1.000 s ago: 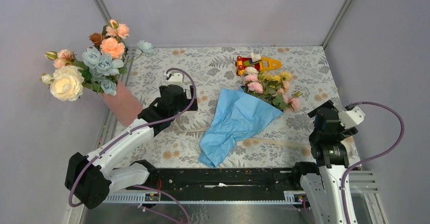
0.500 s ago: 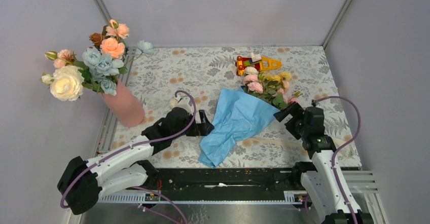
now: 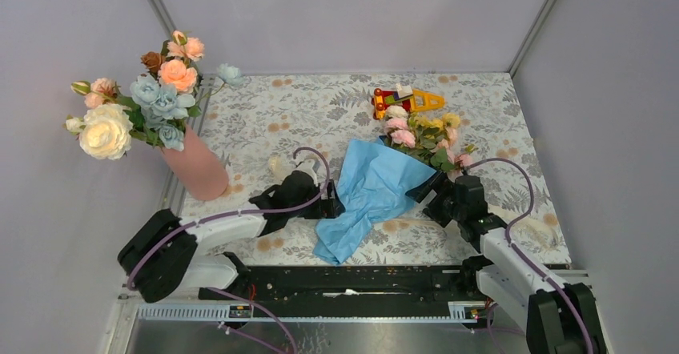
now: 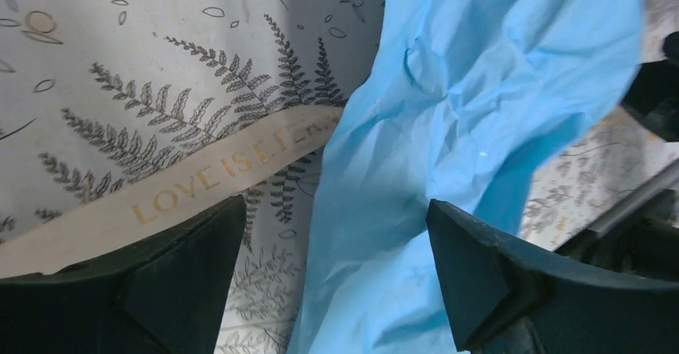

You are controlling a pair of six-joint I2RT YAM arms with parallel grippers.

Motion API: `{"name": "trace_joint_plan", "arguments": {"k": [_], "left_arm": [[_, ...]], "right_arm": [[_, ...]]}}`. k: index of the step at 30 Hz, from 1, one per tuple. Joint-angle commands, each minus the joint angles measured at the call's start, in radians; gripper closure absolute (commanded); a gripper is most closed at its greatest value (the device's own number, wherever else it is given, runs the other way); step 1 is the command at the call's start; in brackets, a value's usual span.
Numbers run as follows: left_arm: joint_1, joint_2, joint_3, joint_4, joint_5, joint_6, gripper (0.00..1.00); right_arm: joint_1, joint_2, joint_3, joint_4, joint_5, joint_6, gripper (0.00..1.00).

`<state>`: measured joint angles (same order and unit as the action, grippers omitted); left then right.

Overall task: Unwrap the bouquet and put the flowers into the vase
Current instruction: Move the fake flower to the center of the board.

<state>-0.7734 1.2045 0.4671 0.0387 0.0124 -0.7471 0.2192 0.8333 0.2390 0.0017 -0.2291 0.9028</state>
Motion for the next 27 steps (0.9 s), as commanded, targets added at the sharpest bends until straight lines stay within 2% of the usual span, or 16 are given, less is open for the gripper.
{"name": "trace_joint_plan", "arguments": {"k": [1,5,8,14,20,27], "left_arm": [[-0.01,0.123,0.068,0.13,0.023,0.063,0.13],[-0.01,0.185,0.097,0.16,0.0,0.096,0.26],[-0.01,0.235,0.125,0.167,-0.009,0.11,0.4],[-0.01,0.315,0.156,0.201,-0.034,0.11,0.58],[-0.01,0.402,0.203,0.243,-0.055,0.108,0.73],[-0.008,0.476,0.289,0.232,-0.114,0.13,0.78]], "right_arm": [[0.02,0.085,-0.01,0.198,-0.001,0.043,0.05],[0.031,0.16,-0.003,0.253,0.014,0.039,0.12],[0.03,0.211,-0.01,0.31,0.027,0.044,0.21],[0.031,0.275,-0.047,0.429,0.113,0.075,0.36],[0.031,0.348,-0.051,0.54,0.199,0.103,0.44],[0.031,0.509,-0.006,0.67,0.235,0.131,0.46]]}}
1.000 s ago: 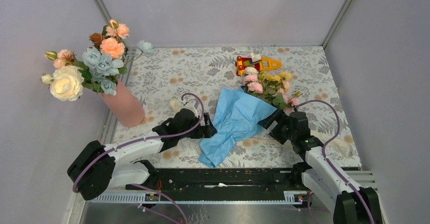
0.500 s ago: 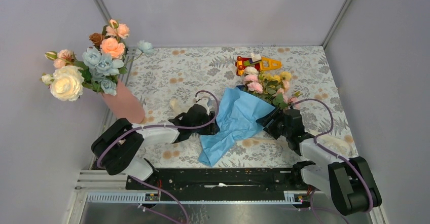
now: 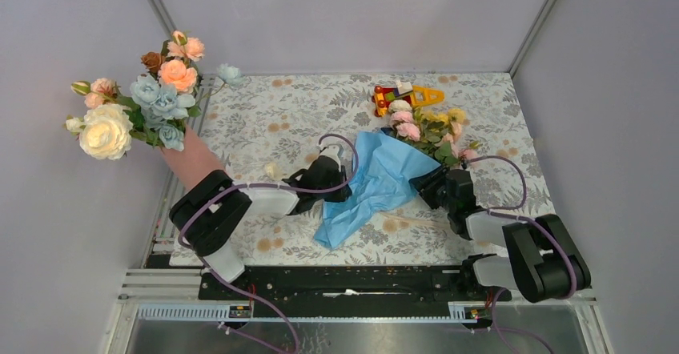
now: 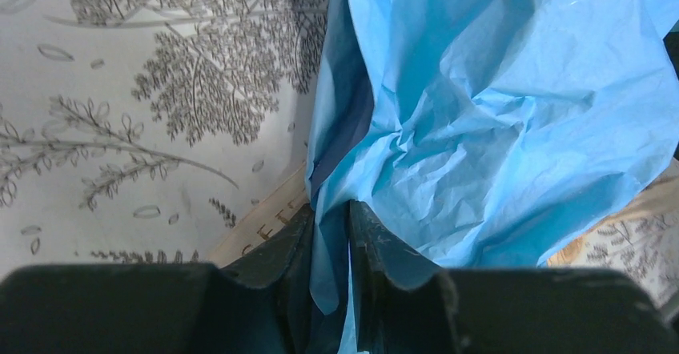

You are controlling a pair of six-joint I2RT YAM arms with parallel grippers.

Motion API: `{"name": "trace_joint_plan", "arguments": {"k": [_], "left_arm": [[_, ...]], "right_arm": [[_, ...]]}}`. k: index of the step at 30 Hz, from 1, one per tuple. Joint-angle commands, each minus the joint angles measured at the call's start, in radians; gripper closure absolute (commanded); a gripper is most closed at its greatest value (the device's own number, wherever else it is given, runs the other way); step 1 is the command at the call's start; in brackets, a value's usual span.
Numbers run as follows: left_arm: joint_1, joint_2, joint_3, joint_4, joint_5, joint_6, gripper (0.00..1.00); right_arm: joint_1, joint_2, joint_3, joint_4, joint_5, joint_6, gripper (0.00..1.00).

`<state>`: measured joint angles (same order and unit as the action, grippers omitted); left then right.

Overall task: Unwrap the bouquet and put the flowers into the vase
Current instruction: Move the fake flower to the center of the board.

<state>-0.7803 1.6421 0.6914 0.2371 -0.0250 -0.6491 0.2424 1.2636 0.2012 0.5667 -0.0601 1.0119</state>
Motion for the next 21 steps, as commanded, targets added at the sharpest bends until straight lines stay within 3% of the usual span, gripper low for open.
{"name": "trace_joint_plan", "arguments": {"k": [1,13,16,21], "left_arm": [[0.001,0.048,0.081,0.028,-0.082,0.039,0.79],[0.077,0.129,0.211,0.037,-0.045,0.089,0.77],[0.085,0.119,0.252,-0.009,-0.025,0.137,0.65],[0.085,0.011,0.265,-0.075,-0.062,0.185,0.26]], "right_arm": [[0.008,0.098,0.037,0.123,0.082,0.025,0.46],[0.008,0.176,0.117,0.124,0.155,-0.021,0.42],[0.008,0.118,0.114,0.07,0.162,-0.047,0.34],[0.008,-0.087,0.077,-0.093,0.195,-0.109,0.18]]}}
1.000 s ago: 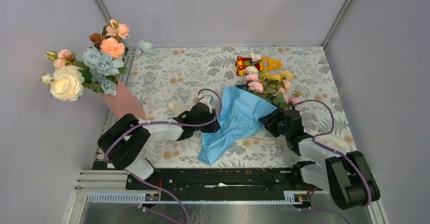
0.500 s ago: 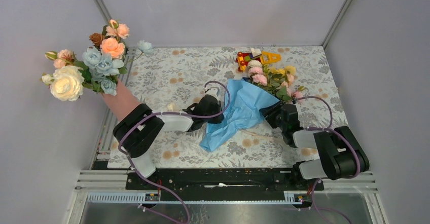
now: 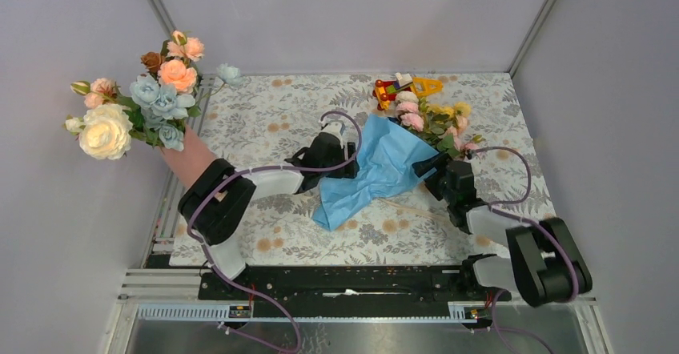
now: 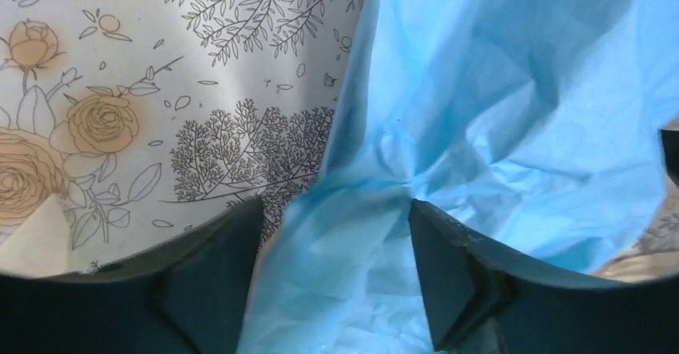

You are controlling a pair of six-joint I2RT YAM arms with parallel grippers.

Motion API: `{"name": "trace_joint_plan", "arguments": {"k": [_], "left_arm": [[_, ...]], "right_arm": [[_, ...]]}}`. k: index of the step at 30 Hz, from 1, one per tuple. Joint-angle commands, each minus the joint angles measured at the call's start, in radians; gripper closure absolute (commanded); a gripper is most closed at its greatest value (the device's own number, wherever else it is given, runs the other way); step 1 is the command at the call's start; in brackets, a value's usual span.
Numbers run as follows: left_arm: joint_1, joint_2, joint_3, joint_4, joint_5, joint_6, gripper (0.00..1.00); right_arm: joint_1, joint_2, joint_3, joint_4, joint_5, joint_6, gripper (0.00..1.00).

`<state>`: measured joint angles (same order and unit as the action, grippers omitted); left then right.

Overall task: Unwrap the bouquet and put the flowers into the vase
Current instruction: Move the fake flower to the center of the board, then unfold the wrapping paper at the center of the board.

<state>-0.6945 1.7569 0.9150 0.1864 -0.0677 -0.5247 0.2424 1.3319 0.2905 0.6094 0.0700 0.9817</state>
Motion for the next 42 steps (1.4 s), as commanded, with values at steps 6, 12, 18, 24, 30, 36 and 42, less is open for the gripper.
{"name": "trace_joint_plan", "arguments": {"k": [6,12,18,24,30,36,42], "left_arm": [[0.008,-0.286,0.004,-0.134,-0.096,0.071,0.06],[0.052,-0.429,-0.132,-0.18,0.002,-0.056,0.05],[0.073,-0.558,-0.34,-0.065,0.11,-0.248,0.06],[0.099,-0.562,-0.435,0.026,0.154,-0.32,0.07],[0.105,-0.513,-0.476,0.15,0.231,-0.366,0.22],[0.11,-0.472,-0.488,0.207,0.27,-0.373,0.46],[0.109,-0.507,-0.511,0.272,0.308,-0.331,0.61]], "right_arm": [[0.008,-0.466,-0.03,-0.409,0.11,-0.165,0.09],[0.008,-0.749,-0.019,-0.667,0.126,-0.25,0.05],[0.008,-0.845,0.05,-0.803,0.061,-0.283,0.07],[0.008,-0.831,0.109,-0.818,-0.022,-0.277,0.11],[0.008,-0.833,0.122,-0.823,-0.046,-0.277,0.21],[0.008,-0.832,0.148,-0.85,-0.045,-0.307,0.29],[0.007,-0.842,0.183,-0.88,-0.044,-0.339,0.31]]}}
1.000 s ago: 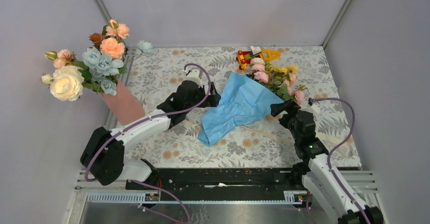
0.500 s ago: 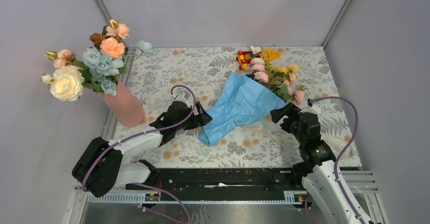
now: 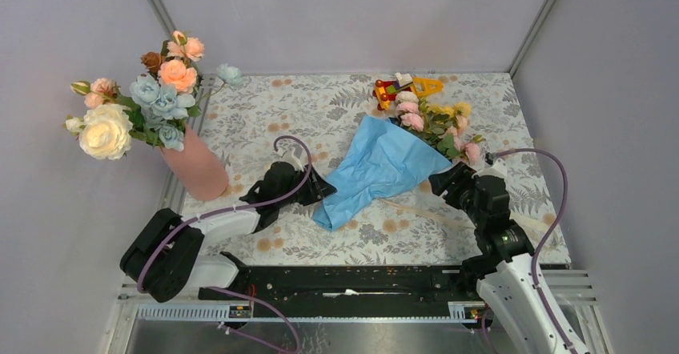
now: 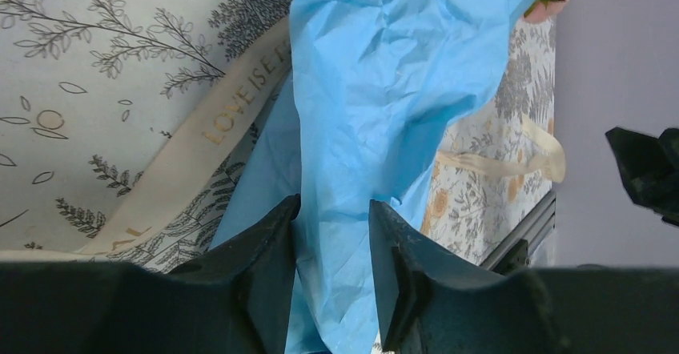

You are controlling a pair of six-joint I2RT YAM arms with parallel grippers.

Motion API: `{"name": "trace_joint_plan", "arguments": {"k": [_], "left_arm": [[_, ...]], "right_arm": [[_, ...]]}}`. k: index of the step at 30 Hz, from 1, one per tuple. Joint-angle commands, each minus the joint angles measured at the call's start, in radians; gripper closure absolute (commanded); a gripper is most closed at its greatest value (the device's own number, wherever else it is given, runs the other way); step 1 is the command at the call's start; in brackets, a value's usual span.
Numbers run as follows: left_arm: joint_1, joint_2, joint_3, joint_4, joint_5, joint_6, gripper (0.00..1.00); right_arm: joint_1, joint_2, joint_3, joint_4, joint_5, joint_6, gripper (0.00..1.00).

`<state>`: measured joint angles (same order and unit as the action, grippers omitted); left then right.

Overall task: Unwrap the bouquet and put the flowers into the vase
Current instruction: Unfold the wrapping paper at the center of the board.

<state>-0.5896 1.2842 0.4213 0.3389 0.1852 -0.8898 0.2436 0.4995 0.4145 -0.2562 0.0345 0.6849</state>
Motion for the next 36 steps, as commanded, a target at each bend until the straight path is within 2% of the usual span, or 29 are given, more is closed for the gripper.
{"name": "trace_joint_plan", "arguments": {"k": [1,4,7,13,17,21,31,36], "left_arm": [[0.002,-0.049,-0.017,0.133,0.069,0.054,0.62],[-0.029,-0.098,0.0,0.123,0.1,0.145,0.6],[-0.104,-0.129,0.035,0.071,0.095,0.251,0.56],[-0.244,-0.096,0.089,0.074,0.099,0.329,0.52],[-0.358,-0.069,0.129,0.03,0.045,0.399,0.35],[-0.48,-0.025,0.163,-0.017,-0.012,0.463,0.26],[-0.692,0.127,0.227,-0.058,-0.122,0.549,0.18],[-0.746,0.148,0.221,-0.077,-0.152,0.593,0.16]], "right_arm": [[0.006,-0.01,0.065,-0.021,-0.011,-0.049,0.31],[0.006,-0.016,0.082,-0.037,-0.013,-0.069,0.32],[0.006,-0.022,0.096,-0.053,-0.013,-0.082,0.33],[0.006,-0.025,0.114,-0.042,-0.067,-0.114,0.33],[0.006,-0.01,0.137,-0.015,-0.13,-0.143,0.32],[0.006,0.014,0.176,-0.017,-0.141,-0.165,0.31],[0.006,0.08,0.285,-0.054,-0.202,-0.187,0.3],[0.006,0.104,0.344,-0.089,-0.233,-0.191,0.22]]}}
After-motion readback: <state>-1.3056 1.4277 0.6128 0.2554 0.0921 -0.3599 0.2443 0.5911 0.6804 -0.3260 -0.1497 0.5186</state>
